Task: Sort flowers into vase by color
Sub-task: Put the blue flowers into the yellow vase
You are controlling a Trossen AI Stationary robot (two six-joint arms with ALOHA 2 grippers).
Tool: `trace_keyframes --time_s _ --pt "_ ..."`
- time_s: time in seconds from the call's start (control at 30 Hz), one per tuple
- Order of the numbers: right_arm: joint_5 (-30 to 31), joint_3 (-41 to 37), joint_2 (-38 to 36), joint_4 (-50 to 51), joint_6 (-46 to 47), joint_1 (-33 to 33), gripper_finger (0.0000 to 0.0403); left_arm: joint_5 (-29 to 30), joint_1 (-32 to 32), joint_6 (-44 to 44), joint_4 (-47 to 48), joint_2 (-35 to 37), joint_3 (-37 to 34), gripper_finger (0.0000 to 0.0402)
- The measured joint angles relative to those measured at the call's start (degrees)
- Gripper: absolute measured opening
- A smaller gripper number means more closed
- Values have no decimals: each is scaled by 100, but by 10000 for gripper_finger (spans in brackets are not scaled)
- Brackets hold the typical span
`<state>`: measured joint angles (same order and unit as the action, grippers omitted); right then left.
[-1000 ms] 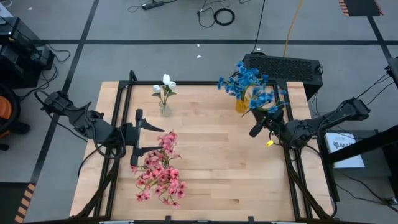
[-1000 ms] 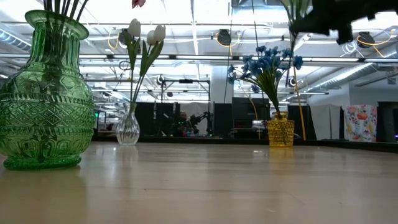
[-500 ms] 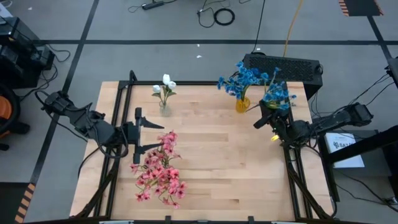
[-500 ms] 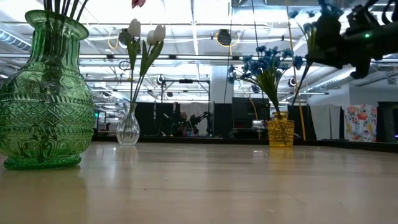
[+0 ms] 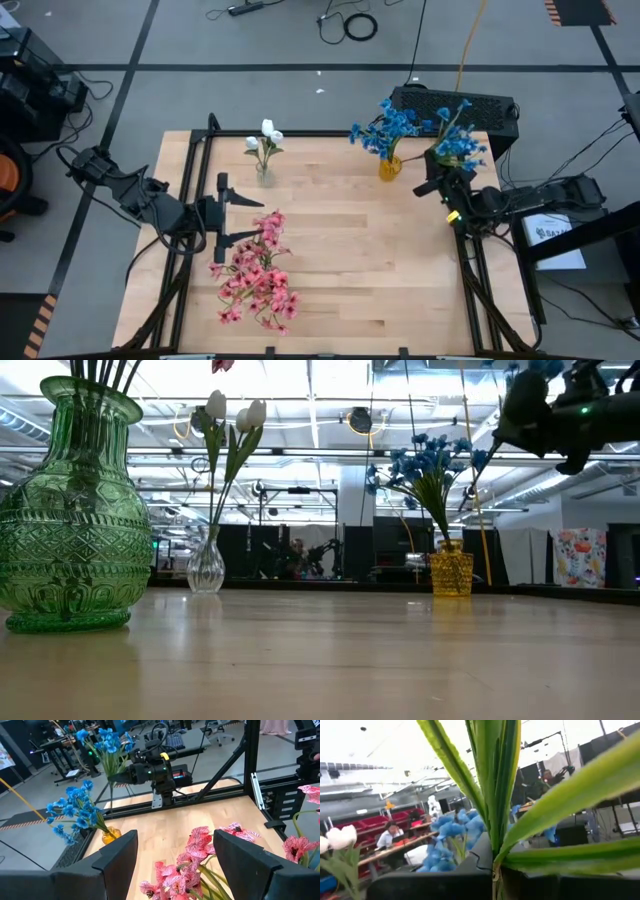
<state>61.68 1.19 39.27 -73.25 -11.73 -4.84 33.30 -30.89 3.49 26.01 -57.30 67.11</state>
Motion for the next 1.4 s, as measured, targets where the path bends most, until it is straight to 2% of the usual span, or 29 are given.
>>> trace_keyframes --time_s 0.3,0.93,1.07,1.4 --pt "-503 0 441 636 656 763 1 0 0 113 0 0 0 267" --pt "-950 0 1171 577 1019 1429 3 134 7 140 -162 0 -2 265" --pt "-1085 0 1276 578 1076 1569 3 173 7 149 -161 0 -2 236" --pt "-1406 0 1619 583 1275 1763 4 173 7 196 -154 -2 -2 109"
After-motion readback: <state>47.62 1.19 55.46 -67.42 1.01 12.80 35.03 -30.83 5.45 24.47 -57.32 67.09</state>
